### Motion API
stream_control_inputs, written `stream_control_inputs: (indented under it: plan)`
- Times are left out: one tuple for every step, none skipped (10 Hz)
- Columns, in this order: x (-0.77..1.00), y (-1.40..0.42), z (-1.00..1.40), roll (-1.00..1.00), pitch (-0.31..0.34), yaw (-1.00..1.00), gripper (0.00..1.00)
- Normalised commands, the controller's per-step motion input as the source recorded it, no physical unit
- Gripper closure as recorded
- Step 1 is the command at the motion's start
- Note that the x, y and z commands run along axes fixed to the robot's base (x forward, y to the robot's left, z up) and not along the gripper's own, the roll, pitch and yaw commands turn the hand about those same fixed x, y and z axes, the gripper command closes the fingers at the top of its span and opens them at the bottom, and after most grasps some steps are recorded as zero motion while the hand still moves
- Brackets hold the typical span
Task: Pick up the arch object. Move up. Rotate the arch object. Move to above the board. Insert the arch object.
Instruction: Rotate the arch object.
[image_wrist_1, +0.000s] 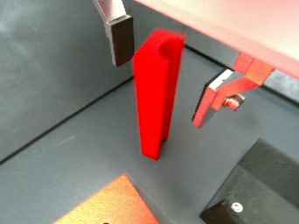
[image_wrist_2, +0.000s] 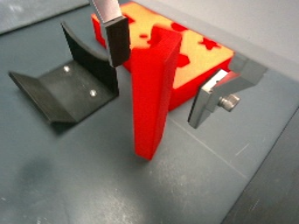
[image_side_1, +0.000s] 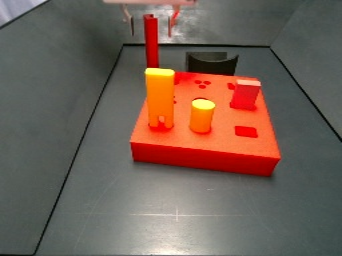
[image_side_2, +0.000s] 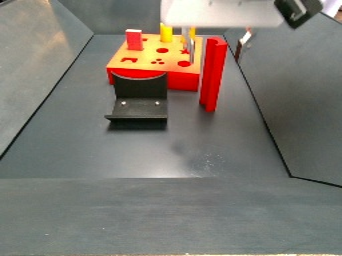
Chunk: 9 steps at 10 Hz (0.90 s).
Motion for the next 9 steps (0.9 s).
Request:
stream_control_inputs:
  plan:
    - [-0.03, 0.0, 1.0, 0.05, -0.005, 0.0, 0.0]
    - [-0.03, 0.0, 0.95, 0.05, 0.028, 0.0, 0.0]
    - [-0.03, 0.0, 0.84, 0.06, 0.037, 0.0, 0.0]
    - [-0.01, 0.01, 0.54, 0.07, 0.058, 0.0, 0.0]
    - [0.0, 0.01, 0.42, 0.07, 0.07, 0.01, 0.0]
    - [0.01, 0.01, 0.19, 0.08, 0.09, 0.01, 0.0]
    - [0.0, 0.08, 0.0, 0.01, 0.014, -1.0, 0.0]
    - [0.01, 0.07, -0.03, 0.01, 0.013, -1.0, 0.0]
    - [0.02, 0.06, -0.01, 0.01, 0.011, -1.0, 0.0]
